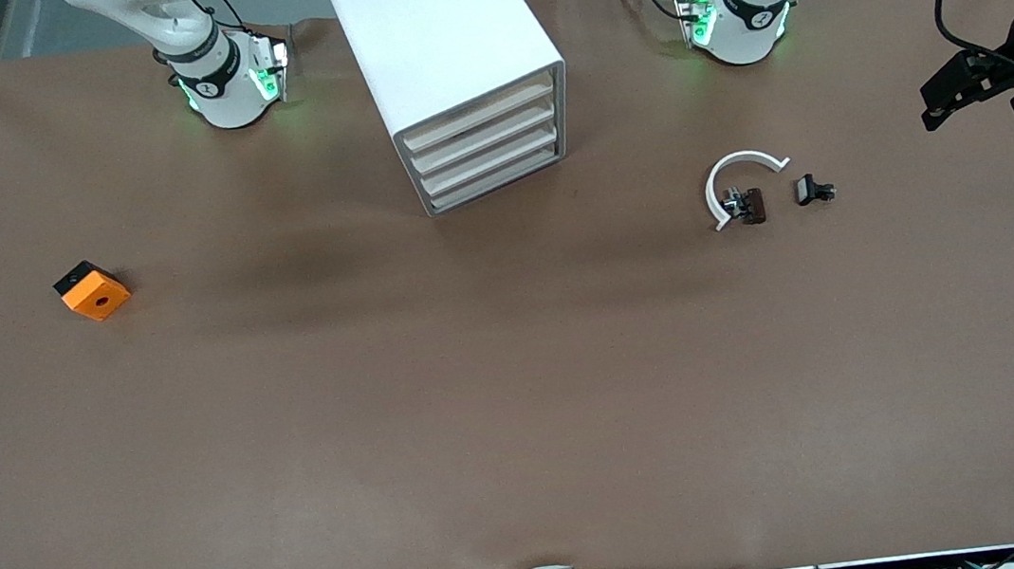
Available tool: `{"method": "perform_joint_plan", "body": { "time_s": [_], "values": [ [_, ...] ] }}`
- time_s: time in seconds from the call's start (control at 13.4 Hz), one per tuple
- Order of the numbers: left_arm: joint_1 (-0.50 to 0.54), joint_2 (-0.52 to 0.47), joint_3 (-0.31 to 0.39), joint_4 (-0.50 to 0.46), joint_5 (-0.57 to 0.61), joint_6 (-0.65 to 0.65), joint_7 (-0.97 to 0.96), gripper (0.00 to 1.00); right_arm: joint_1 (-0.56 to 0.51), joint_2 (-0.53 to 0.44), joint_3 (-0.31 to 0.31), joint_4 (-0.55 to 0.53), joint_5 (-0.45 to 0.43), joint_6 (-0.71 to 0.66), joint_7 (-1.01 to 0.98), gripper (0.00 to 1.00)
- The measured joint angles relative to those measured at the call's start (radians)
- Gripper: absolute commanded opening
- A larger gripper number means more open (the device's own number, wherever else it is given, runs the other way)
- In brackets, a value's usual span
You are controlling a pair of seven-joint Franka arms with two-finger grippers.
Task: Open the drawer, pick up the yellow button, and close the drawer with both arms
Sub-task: 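Move the left gripper toward the white drawer cabinet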
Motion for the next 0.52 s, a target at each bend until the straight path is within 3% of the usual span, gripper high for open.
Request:
{"method": "perform_joint_plan", "body": {
  "time_s": [0.52],
  "values": [
    [0.009,0.025,0.003,0.002,0.000,-0.003,0.000,1.00,0.000,0.003,0.000,0.000,0.000,0.000,0.000,1.00]
  ]
}}
